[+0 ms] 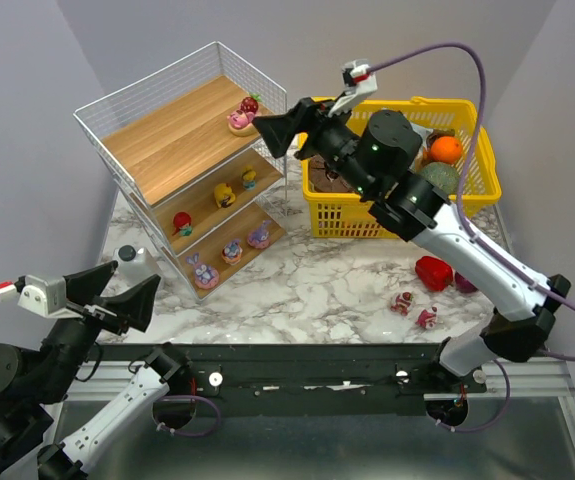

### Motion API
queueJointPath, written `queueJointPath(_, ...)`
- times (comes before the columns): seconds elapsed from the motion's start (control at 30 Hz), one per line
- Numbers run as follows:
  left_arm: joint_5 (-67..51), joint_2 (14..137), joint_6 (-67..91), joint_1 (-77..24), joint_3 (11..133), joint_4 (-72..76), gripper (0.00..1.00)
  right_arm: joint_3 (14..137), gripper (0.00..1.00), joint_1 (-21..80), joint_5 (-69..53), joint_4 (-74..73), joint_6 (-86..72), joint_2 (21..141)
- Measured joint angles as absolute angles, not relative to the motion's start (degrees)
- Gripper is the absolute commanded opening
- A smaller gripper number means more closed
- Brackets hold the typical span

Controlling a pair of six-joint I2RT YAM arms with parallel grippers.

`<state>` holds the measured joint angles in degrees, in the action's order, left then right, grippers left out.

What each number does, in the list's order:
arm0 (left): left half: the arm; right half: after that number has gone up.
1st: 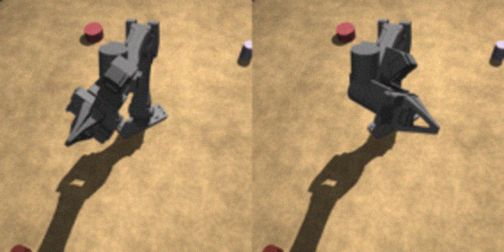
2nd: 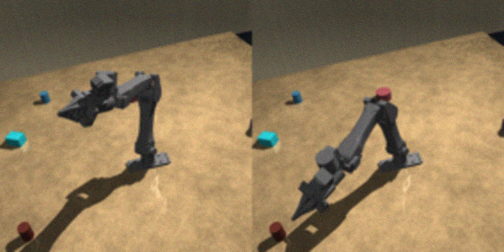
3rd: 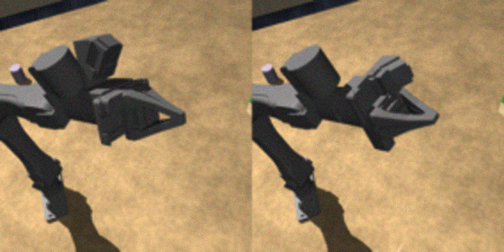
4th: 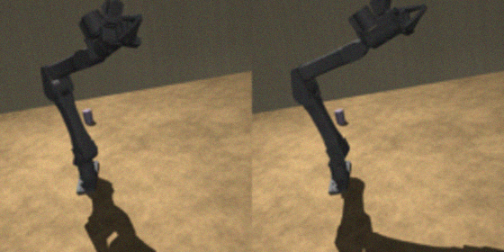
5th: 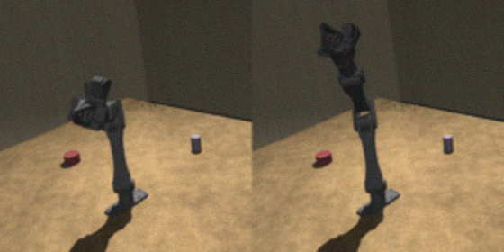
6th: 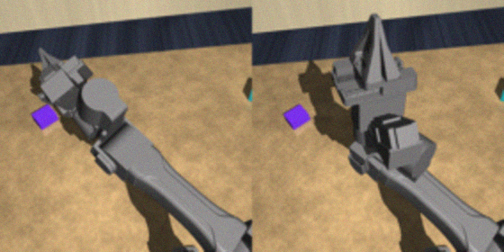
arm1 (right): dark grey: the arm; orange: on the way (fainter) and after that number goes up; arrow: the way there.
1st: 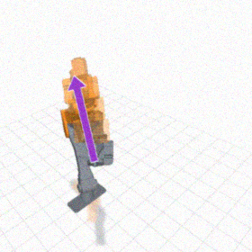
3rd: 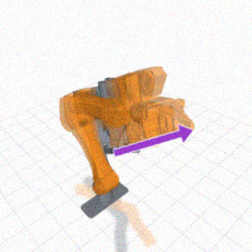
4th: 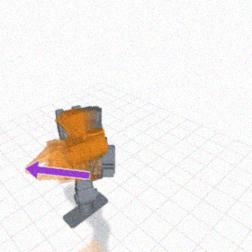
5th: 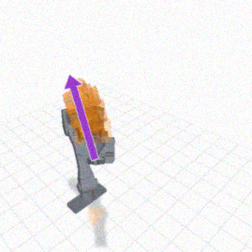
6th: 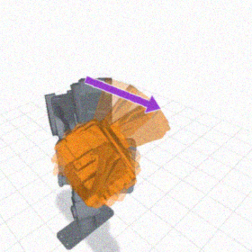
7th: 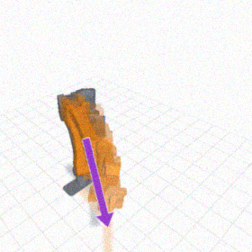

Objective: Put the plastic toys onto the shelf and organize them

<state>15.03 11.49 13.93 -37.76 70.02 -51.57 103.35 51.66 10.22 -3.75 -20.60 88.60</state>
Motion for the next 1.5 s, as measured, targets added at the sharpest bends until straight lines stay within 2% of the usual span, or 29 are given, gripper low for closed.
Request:
queueJointPath(0.23,13.6,11.5,13.4,-37.8,70.9,-51.6,0.99,88.4,0.89,51.7,11.1,-6.9,-24.1,74.8)
queueJointPath(0.5,8.1,11.9,13.3,-37.8,69.5,-50.5,0.99,65.1,0.86,51.7,28.5,-23.6,-36.0,57.4)
queueJointPath(0.63,6.3,12.7,13.8,-37.8,67.5,-49.8,0.99,57.5,0.85,51.7,36.5,-34.2,-45.7,52.0)
queueJointPath(0.87,5.1,13.7,14.7,-37.8,64.7,-48.7,0.99,48.5,0.85,51.7,44.2,-53.8,-71.5,51.4)
queueJointPath(1.0,4.9,13.7,14.9,-37.8,64.0,-48.1,0.99,40.9,0.84,51.7,44.6,-59.2,-83.0,51.5)
queueJointPath(1.3,4.8,13.7,14.9,-37.8,63.9,-47.8,0.99,33.4,0.82,51.7,44.6,-59.7,-92.2,51.4)
queueJointPath(1.5,4.9,13.7,14.9,-37.8,63.1,-47.7,0.99,32.5,0.72,49.6,44.7,-55.9,-90.5,53.8)
